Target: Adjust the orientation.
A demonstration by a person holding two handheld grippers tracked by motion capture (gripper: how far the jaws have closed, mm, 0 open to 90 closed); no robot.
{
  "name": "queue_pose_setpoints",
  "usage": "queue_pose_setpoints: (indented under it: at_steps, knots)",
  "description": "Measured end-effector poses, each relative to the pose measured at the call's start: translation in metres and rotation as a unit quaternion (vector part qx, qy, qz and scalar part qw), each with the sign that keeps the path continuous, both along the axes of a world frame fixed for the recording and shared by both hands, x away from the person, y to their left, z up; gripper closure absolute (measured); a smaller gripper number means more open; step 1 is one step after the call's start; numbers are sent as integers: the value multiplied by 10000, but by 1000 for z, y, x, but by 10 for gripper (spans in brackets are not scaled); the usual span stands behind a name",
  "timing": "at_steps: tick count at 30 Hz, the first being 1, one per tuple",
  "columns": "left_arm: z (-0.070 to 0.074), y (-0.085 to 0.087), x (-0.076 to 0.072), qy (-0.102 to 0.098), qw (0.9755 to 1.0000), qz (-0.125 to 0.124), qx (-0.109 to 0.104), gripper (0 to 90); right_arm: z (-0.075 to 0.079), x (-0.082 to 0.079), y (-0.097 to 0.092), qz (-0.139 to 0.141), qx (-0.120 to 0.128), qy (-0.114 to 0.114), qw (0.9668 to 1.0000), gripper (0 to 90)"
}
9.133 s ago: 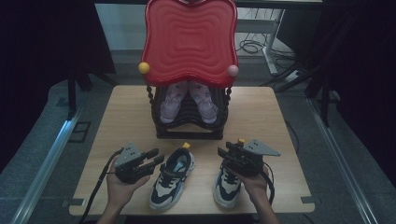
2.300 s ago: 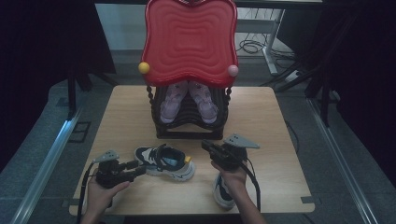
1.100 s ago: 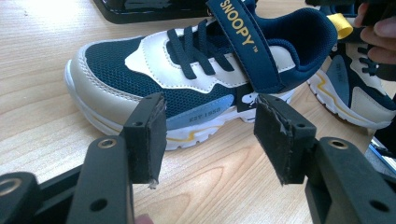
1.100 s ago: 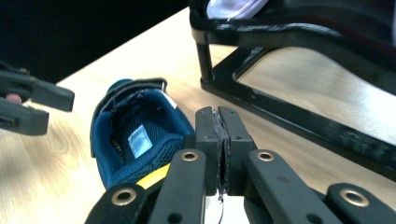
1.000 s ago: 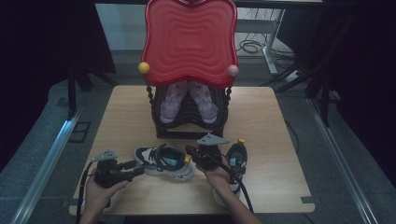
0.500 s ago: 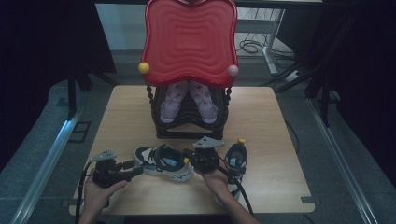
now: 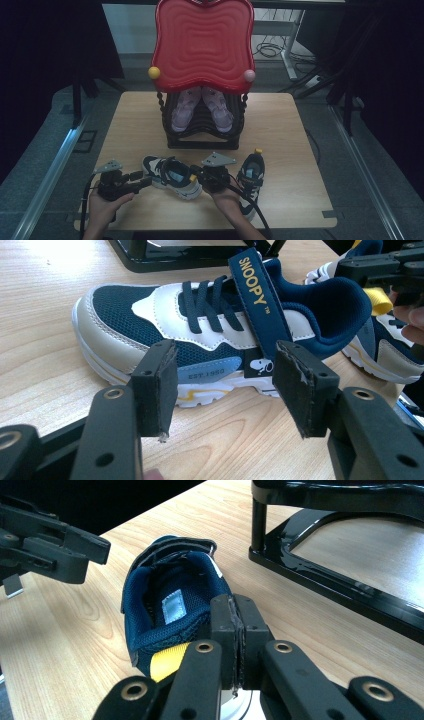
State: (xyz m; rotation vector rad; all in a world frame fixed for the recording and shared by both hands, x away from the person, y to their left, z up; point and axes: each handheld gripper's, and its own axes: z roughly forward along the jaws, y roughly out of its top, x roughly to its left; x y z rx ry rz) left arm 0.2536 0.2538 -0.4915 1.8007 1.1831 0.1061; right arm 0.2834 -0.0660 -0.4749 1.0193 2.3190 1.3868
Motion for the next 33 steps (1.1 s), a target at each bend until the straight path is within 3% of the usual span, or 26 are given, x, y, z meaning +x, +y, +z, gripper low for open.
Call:
queue_pose_setpoints:
  at_steps: [21,33]
  knots:
    - [6,14,-2,-129,9997,207,-87,435,-2,-11,8,169,79,-144,9997,892]
    - [18,23,-9,-526,9974,432,-255,438,-5,-20,20,414,155,-140,9989,895]
